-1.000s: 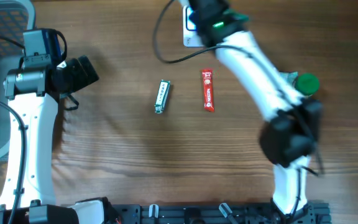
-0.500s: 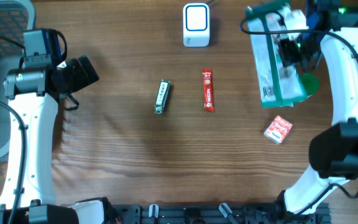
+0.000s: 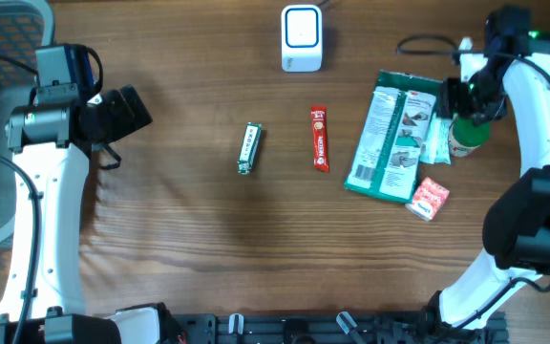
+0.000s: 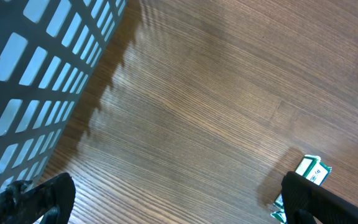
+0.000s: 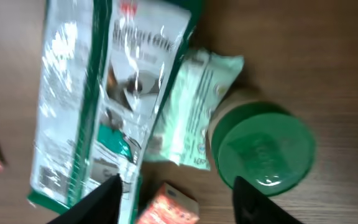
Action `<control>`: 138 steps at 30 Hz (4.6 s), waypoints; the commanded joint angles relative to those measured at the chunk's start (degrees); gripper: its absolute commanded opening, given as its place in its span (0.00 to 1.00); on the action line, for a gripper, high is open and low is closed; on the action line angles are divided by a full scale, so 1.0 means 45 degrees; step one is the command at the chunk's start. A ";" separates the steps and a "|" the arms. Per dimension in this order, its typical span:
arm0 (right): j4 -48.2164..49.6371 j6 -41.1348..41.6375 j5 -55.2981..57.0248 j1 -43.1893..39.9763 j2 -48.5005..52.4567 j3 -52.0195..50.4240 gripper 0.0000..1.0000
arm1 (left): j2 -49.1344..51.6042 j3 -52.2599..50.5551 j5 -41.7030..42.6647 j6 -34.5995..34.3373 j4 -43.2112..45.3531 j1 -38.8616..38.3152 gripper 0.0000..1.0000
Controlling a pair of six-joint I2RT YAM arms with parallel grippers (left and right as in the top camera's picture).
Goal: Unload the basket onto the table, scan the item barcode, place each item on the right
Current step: 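Reach the right gripper to the red Nescafé stick and grasp it, then lift the Nescafé stick and hold it up to the scanner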
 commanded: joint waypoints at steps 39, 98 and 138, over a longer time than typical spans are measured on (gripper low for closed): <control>1.0117 0.5498 0.1763 0.8155 -0.0102 -0.7825 0.27 | 0.0063 0.0165 0.0058 -0.0019 0.0034 0.0049 1.00; 0.6926 -0.1846 -2.0050 0.2234 -0.3002 -0.7606 0.04 | 0.0063 0.0165 0.0058 -0.0019 0.0034 0.0049 1.00; 1.1924 0.6246 -1.8831 0.2171 -0.9534 -0.7660 0.04 | 0.0063 0.0165 0.0058 -0.0019 0.0034 0.0049 1.00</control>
